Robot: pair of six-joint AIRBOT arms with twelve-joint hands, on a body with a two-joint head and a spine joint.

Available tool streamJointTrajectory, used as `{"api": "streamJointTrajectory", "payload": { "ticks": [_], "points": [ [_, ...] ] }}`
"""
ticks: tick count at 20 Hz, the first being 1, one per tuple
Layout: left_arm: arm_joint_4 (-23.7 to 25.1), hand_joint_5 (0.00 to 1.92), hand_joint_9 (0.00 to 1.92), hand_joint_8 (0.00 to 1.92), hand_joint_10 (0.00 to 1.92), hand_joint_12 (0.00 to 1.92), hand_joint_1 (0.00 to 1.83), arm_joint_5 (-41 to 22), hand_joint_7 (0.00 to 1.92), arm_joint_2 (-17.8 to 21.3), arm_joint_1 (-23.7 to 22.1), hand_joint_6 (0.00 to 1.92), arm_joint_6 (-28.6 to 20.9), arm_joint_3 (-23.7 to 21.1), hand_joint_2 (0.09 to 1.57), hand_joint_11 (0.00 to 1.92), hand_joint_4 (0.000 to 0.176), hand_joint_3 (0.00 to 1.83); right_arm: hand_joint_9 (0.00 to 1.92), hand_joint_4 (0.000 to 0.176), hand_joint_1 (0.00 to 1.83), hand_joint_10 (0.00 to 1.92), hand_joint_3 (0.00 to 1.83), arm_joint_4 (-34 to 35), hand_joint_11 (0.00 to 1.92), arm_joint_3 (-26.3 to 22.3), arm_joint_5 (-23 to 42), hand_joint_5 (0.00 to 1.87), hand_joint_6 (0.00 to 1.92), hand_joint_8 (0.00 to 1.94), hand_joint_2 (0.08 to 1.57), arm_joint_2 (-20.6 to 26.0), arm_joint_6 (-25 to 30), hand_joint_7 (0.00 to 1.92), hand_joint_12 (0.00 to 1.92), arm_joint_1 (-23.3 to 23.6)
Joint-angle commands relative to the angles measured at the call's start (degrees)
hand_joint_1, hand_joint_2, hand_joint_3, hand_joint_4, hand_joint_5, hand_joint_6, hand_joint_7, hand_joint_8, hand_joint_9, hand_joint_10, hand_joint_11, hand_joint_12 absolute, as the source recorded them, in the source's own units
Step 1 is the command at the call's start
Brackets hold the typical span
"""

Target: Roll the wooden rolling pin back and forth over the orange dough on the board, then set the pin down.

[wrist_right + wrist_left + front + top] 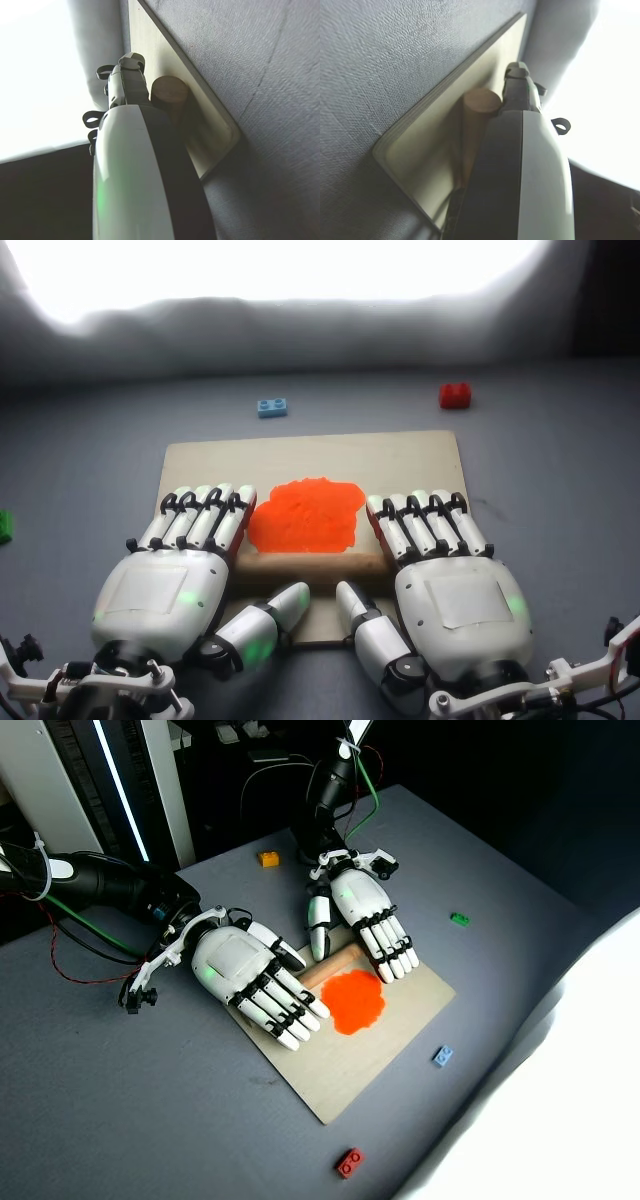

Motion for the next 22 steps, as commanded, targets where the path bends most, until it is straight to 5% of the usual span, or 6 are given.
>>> {"api": "streamJointTrajectory", "payload": {
  "ticks": [1, 22],
  "points": [
    [2.95, 0.0, 0.0, 0.0, 0.0, 0.0, 0.0, -5.56, 0.0, -0.28, -0.65, 0.0, 0.09, 0.24, 1.25, 0.0, 0.0, 0.0, 0.14, 0.0, 0.0, 0.0, 0.0, -3.99, 0.0, 0.36, 4.28, 0.17, 0.0, 0.0, 1.39, 0.11, 0.48, 0.17, 0.31, 0.11],
    [0.16, 0.0, 0.0, 0.0, 0.0, 0.0, 0.0, -3.57, 0.0, -1.94, -2.99, 0.0, -0.4, 4.41, 1.24, 0.0, 0.0, 0.0, 0.14, 0.0, 0.0, 0.01, 0.0, -3.47, 0.0, 4.08, 2.24, 0.15, 0.0, 0.0, 1.39, 0.35, 1.87, 0.16, 0.36, 1.42]
  ]
}}
